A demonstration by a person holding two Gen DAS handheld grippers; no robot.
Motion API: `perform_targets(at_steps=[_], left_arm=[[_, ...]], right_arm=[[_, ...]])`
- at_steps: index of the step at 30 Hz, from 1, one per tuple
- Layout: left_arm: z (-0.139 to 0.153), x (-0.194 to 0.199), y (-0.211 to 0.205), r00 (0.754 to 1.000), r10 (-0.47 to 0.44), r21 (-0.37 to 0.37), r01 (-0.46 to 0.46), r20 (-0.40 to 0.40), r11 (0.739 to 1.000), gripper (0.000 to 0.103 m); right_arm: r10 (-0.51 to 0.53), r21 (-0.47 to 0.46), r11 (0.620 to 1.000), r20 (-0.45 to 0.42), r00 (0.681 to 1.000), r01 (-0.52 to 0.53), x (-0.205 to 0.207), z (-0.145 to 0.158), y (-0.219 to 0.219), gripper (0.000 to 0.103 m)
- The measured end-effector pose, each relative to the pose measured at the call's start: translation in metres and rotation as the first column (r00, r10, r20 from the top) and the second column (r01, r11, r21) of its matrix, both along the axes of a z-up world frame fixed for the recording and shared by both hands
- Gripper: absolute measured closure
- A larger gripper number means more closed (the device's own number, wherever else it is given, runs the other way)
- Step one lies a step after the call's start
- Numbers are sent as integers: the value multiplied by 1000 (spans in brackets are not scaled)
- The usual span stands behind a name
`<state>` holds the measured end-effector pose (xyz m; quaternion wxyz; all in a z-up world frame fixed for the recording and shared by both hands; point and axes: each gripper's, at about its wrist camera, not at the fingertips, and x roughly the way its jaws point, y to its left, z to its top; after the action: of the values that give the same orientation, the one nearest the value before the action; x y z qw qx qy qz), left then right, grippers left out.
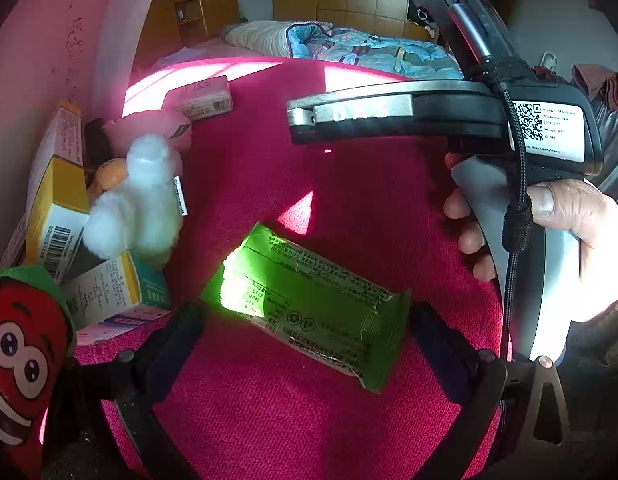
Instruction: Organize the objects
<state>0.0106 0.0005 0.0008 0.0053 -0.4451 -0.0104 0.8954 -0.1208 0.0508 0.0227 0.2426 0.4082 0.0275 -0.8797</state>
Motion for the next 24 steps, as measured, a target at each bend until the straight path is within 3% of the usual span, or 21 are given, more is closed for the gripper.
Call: perform_targets(at_steps=[24], left_arm=[[0,-6,5,1000,3,-12,-3,-1,1000,0]], right_arm=[[-2,20,1000,-2,1000,2,2,1,-5,0]])
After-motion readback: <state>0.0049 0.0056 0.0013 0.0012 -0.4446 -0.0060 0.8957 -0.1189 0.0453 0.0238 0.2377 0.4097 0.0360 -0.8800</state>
